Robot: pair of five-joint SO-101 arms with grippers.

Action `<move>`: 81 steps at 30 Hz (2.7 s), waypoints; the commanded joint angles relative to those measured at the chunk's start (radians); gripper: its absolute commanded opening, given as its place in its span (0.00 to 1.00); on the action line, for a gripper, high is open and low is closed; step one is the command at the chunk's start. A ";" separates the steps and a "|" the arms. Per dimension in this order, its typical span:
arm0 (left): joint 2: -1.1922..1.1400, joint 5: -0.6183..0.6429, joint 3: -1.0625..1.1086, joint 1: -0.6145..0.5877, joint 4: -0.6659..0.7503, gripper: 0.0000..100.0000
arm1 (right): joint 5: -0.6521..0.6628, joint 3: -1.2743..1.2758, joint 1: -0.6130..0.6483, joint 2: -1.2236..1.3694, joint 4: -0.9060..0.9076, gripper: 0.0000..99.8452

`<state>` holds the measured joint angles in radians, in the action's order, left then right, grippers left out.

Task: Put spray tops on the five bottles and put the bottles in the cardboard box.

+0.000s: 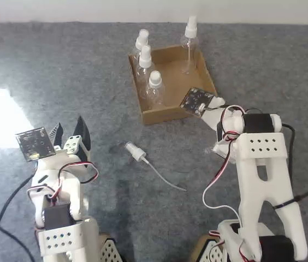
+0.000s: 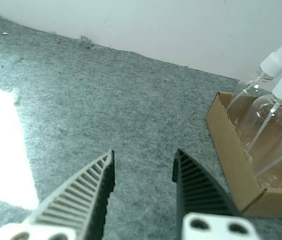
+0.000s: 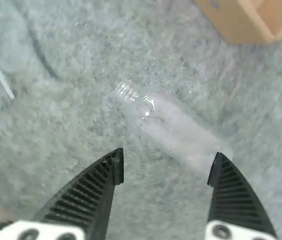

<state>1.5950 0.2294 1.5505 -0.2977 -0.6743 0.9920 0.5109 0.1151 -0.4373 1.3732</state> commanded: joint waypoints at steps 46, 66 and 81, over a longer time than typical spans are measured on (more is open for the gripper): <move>0.009 -0.014 0.005 0.005 0.072 0.18 | 0.457 -0.106 -0.087 0.476 -0.173 0.24; 0.009 -0.014 0.019 0.003 0.098 0.18 | -0.115 -0.121 -0.105 0.476 -0.194 0.24; 0.009 -0.014 0.019 0.003 0.098 0.18 | -0.176 -0.127 -0.130 0.262 -0.145 0.25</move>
<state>1.5950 0.2294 1.5812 -0.2977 -0.6099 0.7756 0.4465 -0.0046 -0.0829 1.1937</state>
